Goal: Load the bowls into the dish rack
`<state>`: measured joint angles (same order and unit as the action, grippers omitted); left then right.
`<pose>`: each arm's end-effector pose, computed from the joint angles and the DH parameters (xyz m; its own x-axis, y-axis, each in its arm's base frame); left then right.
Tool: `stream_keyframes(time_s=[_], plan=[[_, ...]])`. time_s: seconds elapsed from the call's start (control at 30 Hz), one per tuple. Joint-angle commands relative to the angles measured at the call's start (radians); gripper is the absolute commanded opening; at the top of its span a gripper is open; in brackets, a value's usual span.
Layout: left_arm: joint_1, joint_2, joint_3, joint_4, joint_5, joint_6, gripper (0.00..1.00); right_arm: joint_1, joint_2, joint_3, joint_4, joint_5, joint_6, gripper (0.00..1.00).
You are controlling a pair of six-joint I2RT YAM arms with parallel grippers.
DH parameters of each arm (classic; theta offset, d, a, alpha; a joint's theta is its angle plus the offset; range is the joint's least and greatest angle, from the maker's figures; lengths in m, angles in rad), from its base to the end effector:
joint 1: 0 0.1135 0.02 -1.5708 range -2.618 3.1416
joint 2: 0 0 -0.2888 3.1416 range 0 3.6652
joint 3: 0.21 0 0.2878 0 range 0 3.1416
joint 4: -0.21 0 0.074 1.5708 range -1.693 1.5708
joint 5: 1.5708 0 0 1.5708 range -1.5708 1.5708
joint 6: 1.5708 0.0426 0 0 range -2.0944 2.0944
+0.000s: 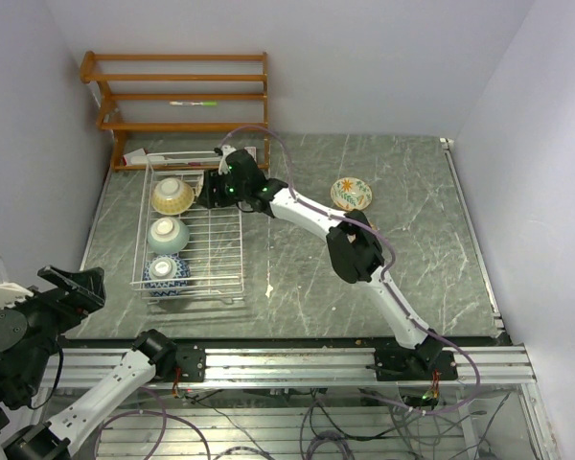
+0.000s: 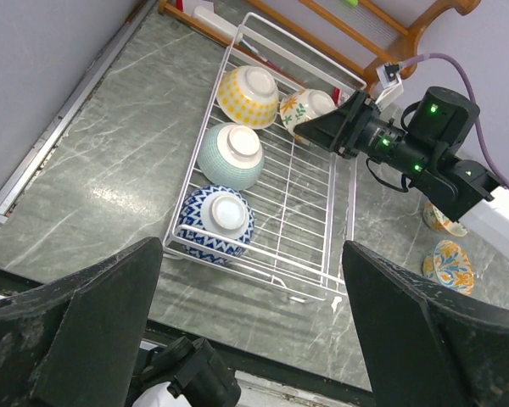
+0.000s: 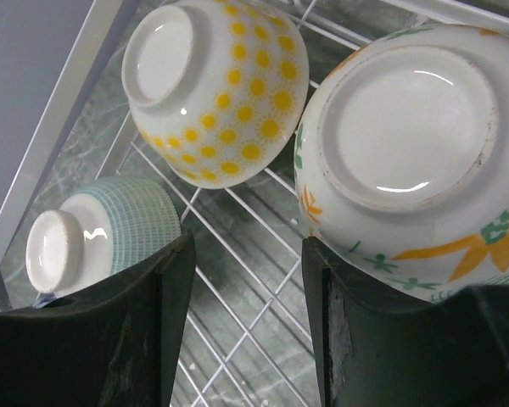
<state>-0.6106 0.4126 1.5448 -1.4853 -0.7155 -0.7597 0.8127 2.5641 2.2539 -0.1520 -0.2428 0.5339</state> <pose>-0.0493 0.0686 0.4729 -0.1561 -0.5252 -0.8365 -0.2470 0.8408 -0.4817 0.4405 0.4802 0.1909 -0.6979 -0.0186 -0.7160 -0.5781 0.6048 0.5478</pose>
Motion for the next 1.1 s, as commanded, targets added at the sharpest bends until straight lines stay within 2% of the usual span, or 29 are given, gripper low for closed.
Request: stream_keyframes(time_s=[0.0,0.17,0.23,0.33,0.43,0.53,0.67,0.83,1.07], plan=[[-0.014,-0.003,-0.012,0.031,-0.038,-0.010,0.99,-0.009,-0.142,-0.093,0.012,-0.034,-0.042,0.54],[-0.022,-0.009,-0.015,0.038,-0.049,-0.009,0.99,-0.003,-0.333,-0.137,-0.073,-0.023,-0.104,0.57],[-0.027,-0.012,-0.013,0.039,-0.054,-0.006,0.99,-0.012,-0.395,-0.153,-0.125,0.008,-0.123,0.61],[-0.033,-0.019,-0.014,0.039,-0.066,-0.006,0.99,-0.046,-0.472,-0.197,-0.184,0.018,-0.124,0.62],[-0.043,-0.030,-0.018,0.035,-0.077,-0.013,0.99,-0.103,-0.536,-0.289,-0.235,0.091,-0.081,0.62],[-0.052,-0.040,-0.019,0.033,-0.086,-0.023,0.99,-0.184,-0.607,-0.382,-0.348,0.234,-0.045,0.61],[-0.058,-0.039,-0.008,0.024,-0.088,-0.028,0.99,-0.258,-0.563,-0.332,-0.559,0.417,-0.111,0.61],[-0.063,-0.033,-0.001,0.025,-0.095,-0.026,0.99,-0.266,-0.424,-0.221,-0.752,0.604,-0.217,0.63],[-0.071,-0.022,-0.015,0.036,-0.094,-0.027,0.99,-0.275,-0.348,-0.249,-0.761,0.705,-0.266,0.65]])
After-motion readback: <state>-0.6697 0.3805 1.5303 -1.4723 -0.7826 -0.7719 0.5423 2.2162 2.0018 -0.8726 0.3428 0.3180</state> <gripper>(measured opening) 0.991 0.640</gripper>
